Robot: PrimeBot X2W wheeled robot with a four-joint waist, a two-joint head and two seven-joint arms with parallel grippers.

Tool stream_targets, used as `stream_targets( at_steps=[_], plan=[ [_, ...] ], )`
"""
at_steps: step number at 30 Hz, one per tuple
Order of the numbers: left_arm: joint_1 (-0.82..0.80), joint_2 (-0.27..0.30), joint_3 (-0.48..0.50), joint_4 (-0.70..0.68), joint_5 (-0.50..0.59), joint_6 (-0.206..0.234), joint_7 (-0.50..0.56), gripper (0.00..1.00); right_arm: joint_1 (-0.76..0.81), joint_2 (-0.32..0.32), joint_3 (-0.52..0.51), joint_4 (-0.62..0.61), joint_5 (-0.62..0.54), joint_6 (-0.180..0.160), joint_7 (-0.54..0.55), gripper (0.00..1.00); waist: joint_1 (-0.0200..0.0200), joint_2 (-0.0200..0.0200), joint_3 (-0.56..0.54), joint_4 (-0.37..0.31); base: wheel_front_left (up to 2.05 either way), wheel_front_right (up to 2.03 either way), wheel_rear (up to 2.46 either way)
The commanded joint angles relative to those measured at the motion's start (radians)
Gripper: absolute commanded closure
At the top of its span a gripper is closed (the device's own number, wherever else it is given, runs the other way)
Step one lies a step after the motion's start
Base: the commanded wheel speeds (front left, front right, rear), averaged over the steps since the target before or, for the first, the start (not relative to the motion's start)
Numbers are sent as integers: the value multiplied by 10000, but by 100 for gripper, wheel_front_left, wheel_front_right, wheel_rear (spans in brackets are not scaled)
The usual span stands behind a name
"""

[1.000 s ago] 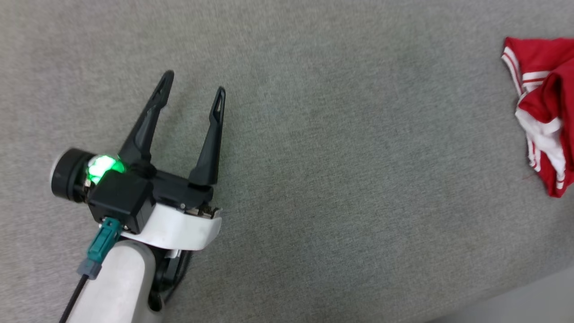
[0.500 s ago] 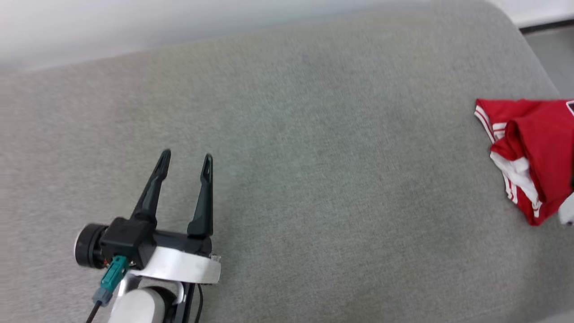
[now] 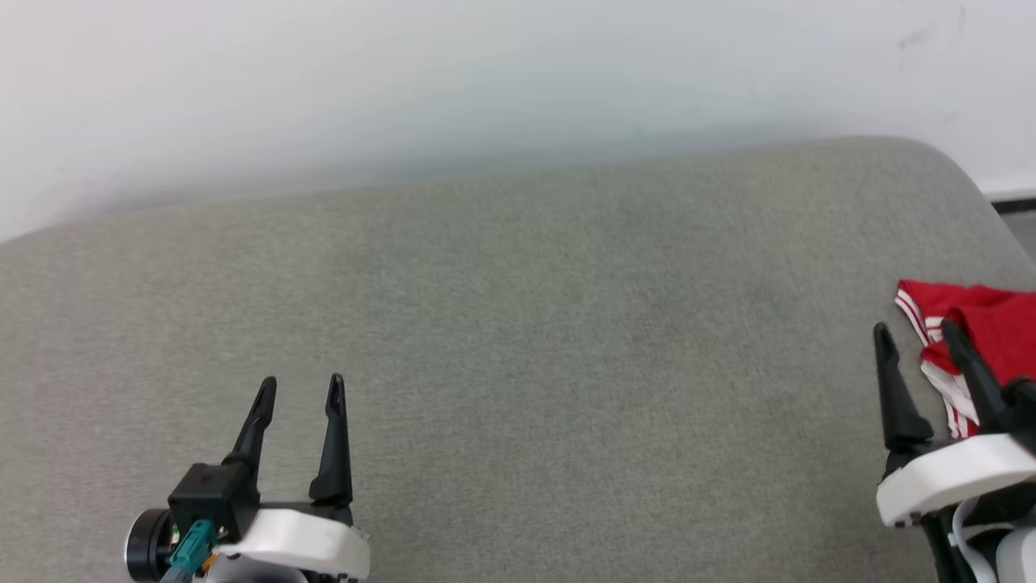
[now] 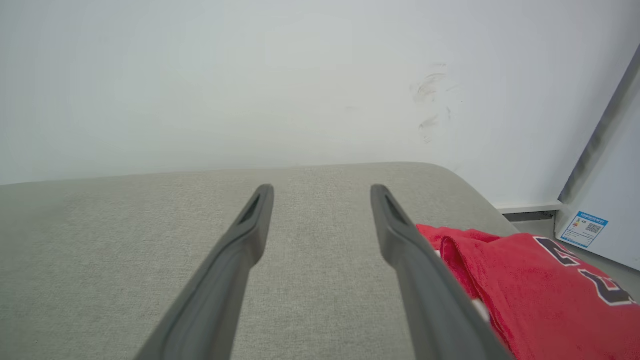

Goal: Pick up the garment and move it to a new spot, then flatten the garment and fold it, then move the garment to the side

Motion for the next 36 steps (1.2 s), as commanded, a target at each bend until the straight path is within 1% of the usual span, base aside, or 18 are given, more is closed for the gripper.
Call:
stream_targets(
  at_steps=[1,8,12,19,34,35,36],
  plan=[
    [239,82,98,83,79,44,-49,0,407,134,116,-493,-52,-3,157,0,3,0,-513,384,0,0,0],
    [782,273,272,179,291,14,-72,0,1600,406,571,-2243,-347,-3,839,0,3,0,-723,532,0,0,0],
    [928,279,337,189,413,-32,-73,0,1798,470,699,-2598,-403,-3,992,0,3,0,-709,578,0,0,0],
    [813,138,371,229,567,-152,-74,0,1655,440,692,-2572,-332,-3,1008,0,3,0,-624,722,0,0,0],
    [667,-8,482,263,807,-370,-74,0,1481,389,743,-2383,-237,-3,820,0,3,0,-557,806,0,0,0],
    [766,-2,462,267,796,-353,-4,100,1627,424,731,-2389,-311,0,838,100,3,0,-556,809,0,0,0],
    [782,-22,463,306,770,-360,8,100,1648,439,733,-2334,-302,0,831,100,3,0,-556,811,0,0,0]
  ],
)
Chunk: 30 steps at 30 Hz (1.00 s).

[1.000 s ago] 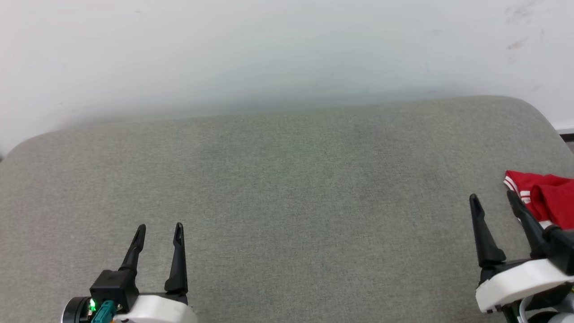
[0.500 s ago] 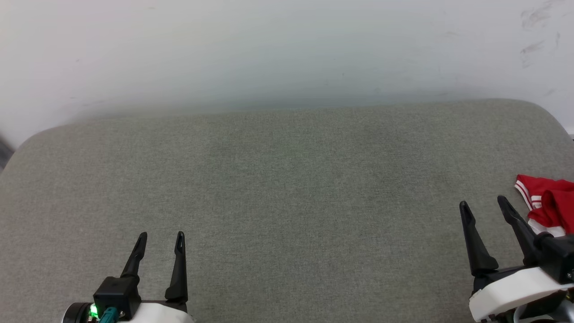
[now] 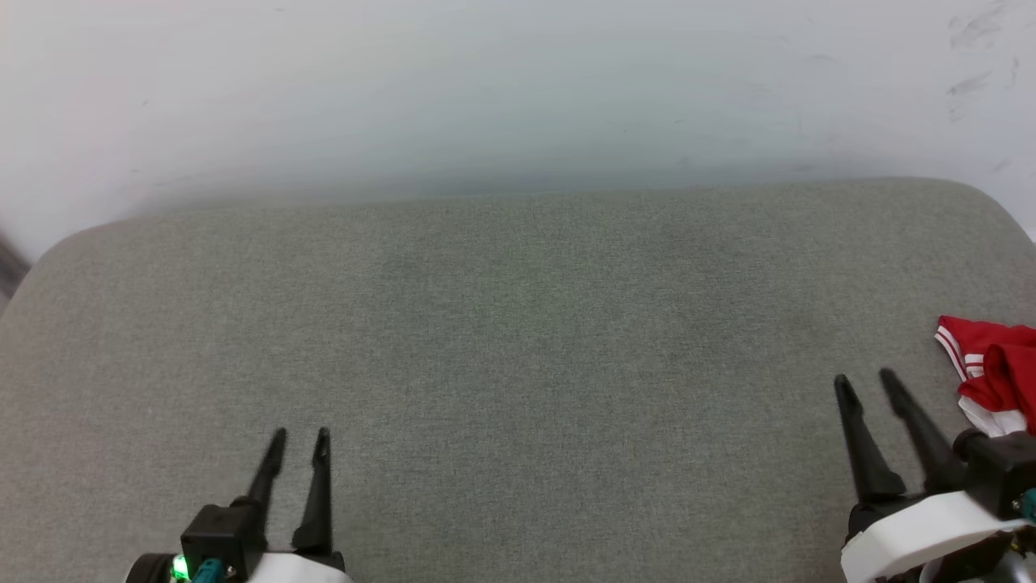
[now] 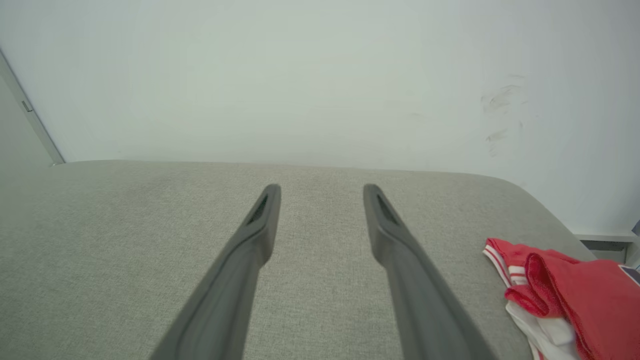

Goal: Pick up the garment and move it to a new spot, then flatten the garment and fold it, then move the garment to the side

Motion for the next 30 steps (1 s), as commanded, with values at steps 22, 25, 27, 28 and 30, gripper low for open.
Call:
stream_targets(
  at_steps=[22,25,27,28,30],
  plan=[
    [-461,-321,547,631,-3681,-482,909,100,-425,173,-161,1073,3863,0,188,100,0,0,0,25,0,0,0],
    [-530,-358,623,686,-4146,-548,1027,100,-480,193,-188,1191,4351,-1,217,100,0,0,0,28,0,0,0],
    [-574,-384,673,722,-4448,-585,1104,100,-521,207,-205,1270,4673,-1,231,100,0,0,0,30,0,0,0],
    [-594,-397,697,740,-4598,-606,1144,100,-541,214,-214,1309,4828,-1,241,100,0,0,0,32,0,0,0],
    [-631,-422,744,777,-4891,-641,1219,100,-582,228,-232,1385,5134,-1,256,100,0,0,0,34,0,0,0]
  ],
)
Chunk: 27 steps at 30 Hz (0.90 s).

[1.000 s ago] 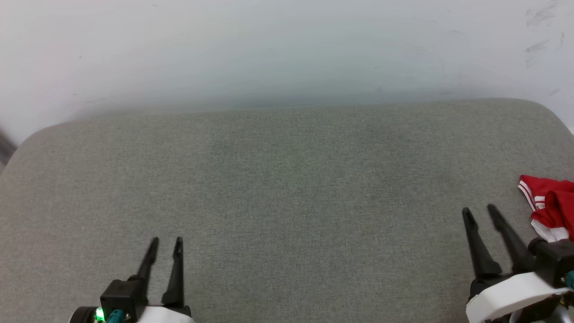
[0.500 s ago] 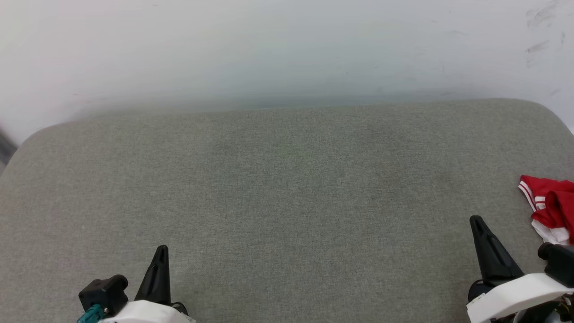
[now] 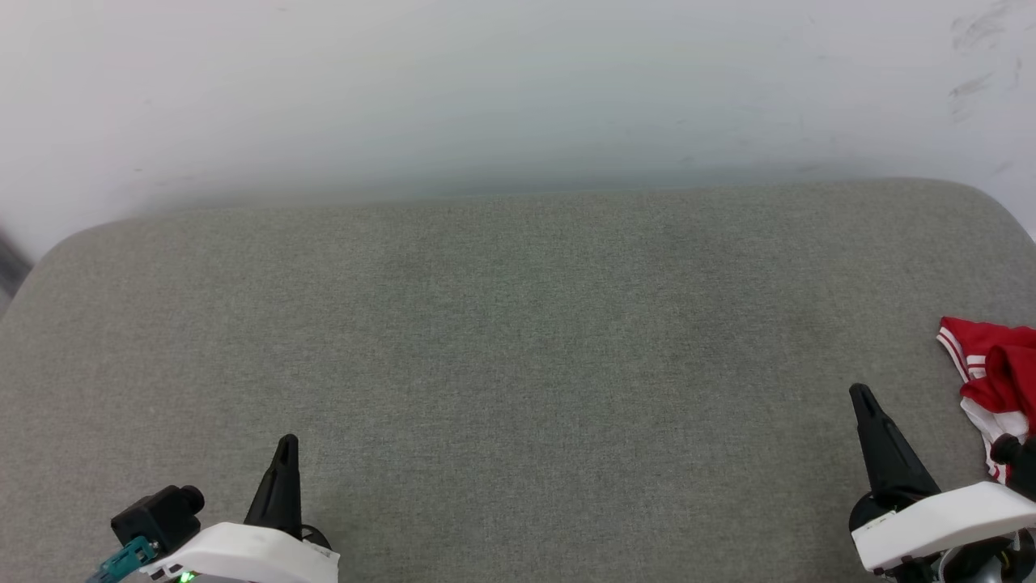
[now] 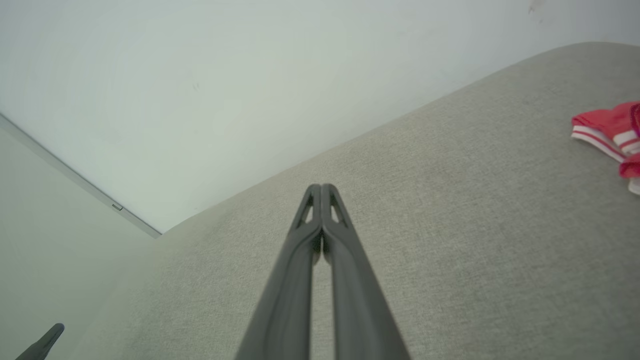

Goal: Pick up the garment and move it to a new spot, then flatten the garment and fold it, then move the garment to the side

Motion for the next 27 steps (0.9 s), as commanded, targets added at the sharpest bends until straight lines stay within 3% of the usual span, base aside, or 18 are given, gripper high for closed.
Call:
stream_targets(
  at_steps=[1,27],
  plan=[
    [-270,-6,112,-70,-370,-58,95,100,-318,18,-56,-27,404,-1,3,100,0,0,0,2,0,0,0],
    [-740,-300,673,348,-3610,-493,948,100,-752,186,-272,825,3807,-1,218,100,0,0,0,32,0,0,0]
  ],
)
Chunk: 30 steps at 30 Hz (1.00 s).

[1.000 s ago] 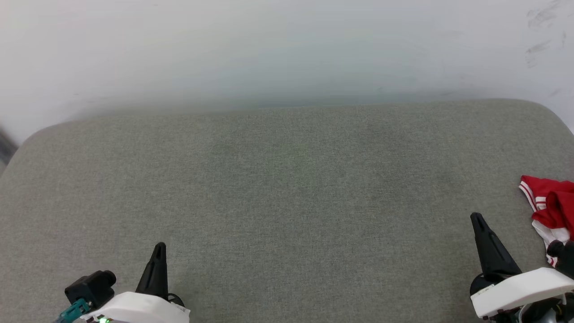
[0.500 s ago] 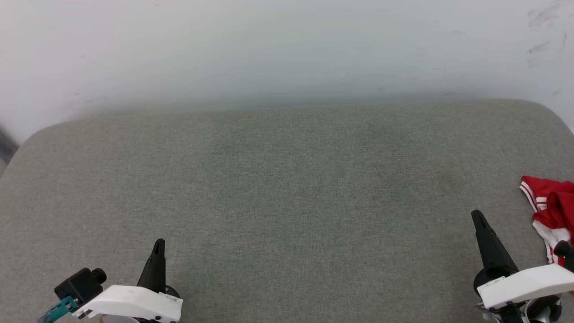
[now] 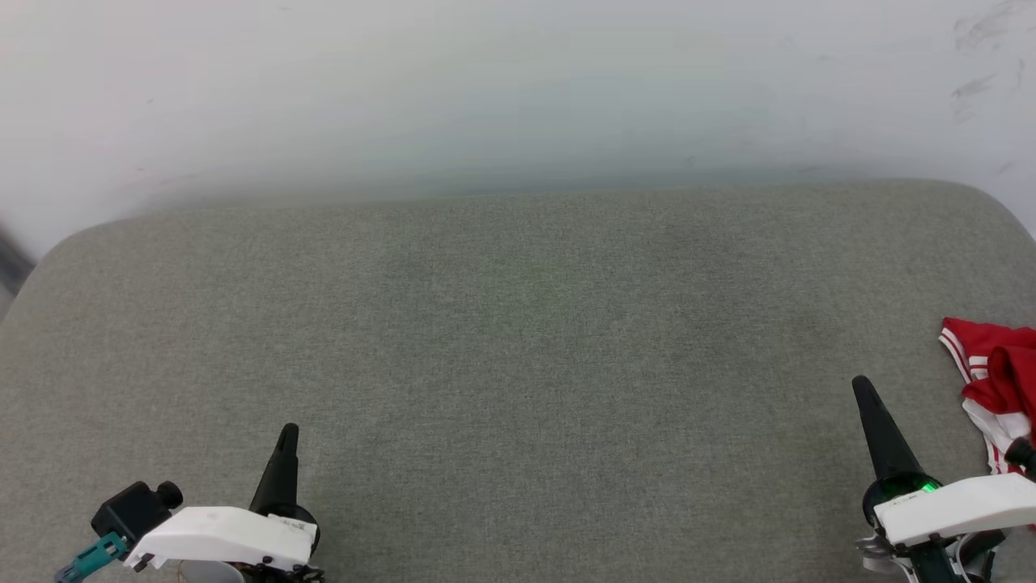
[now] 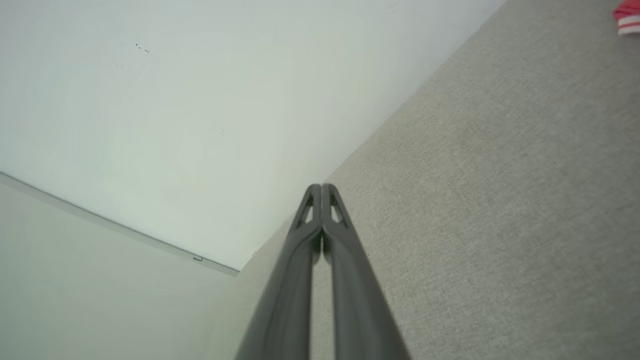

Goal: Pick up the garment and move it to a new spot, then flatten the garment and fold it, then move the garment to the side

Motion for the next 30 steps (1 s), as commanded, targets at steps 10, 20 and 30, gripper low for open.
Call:
stream_targets(
  at_steps=[10,20,30],
  plan=[
    [-409,-104,268,90,-1247,-206,343,100,-417,81,-116,245,1320,1,103,100,-1,0,0,13,0,0,0],
    [-521,-186,425,205,-2104,-323,586,100,-522,134,-179,475,2218,1,160,100,-1,0,0,23,0,0,0],
    [-659,-277,595,329,-2967,-444,826,100,-633,188,-246,709,3137,1,226,100,-1,0,0,35,0,0,0]
  ],
)
